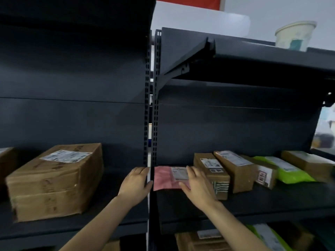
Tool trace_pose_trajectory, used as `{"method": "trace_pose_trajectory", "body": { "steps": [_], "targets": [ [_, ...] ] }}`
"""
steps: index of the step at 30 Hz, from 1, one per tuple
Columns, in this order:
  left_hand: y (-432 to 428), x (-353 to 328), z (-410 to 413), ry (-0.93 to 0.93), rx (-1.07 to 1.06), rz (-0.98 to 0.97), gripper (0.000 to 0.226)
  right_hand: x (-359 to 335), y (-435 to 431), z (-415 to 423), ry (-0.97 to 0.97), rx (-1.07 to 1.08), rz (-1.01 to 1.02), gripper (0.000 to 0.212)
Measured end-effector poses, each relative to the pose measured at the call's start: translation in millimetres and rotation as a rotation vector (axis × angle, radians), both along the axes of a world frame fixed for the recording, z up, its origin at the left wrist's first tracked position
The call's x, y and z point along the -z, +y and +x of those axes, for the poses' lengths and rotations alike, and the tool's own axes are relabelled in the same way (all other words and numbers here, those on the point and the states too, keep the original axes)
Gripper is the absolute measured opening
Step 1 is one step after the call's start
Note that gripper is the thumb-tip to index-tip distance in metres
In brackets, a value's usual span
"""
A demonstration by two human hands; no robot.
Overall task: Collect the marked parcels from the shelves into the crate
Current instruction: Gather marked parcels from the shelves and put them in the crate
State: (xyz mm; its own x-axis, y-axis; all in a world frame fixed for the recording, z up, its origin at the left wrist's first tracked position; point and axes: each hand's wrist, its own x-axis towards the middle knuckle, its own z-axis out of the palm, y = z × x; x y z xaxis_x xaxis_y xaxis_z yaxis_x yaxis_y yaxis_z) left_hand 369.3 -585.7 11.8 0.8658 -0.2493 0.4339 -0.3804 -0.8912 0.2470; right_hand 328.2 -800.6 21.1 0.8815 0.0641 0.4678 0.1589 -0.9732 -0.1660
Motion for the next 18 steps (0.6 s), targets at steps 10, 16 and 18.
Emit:
{"method": "trace_pose_trajectory", "body": {
  "steps": [10,16,18],
  "targets": [
    [-63.7,10.0,13.7,0.252,-0.074,-0.195,0.046,-11.7,-67.6,-0.7,0.009,0.336,0.047,0.088],
    [-76.4,2.6,40.4,0.455,-0.229,-0.276,0.042,-12.0,-68.6,17.8,0.221,0.465,0.09,0.108],
    [-80.7,0.4,48.0,0.521,-0.26,-0.274,0.043,-8.7,-69.9,22.1,0.248,0.474,0.101,0.108]
  ]
}}
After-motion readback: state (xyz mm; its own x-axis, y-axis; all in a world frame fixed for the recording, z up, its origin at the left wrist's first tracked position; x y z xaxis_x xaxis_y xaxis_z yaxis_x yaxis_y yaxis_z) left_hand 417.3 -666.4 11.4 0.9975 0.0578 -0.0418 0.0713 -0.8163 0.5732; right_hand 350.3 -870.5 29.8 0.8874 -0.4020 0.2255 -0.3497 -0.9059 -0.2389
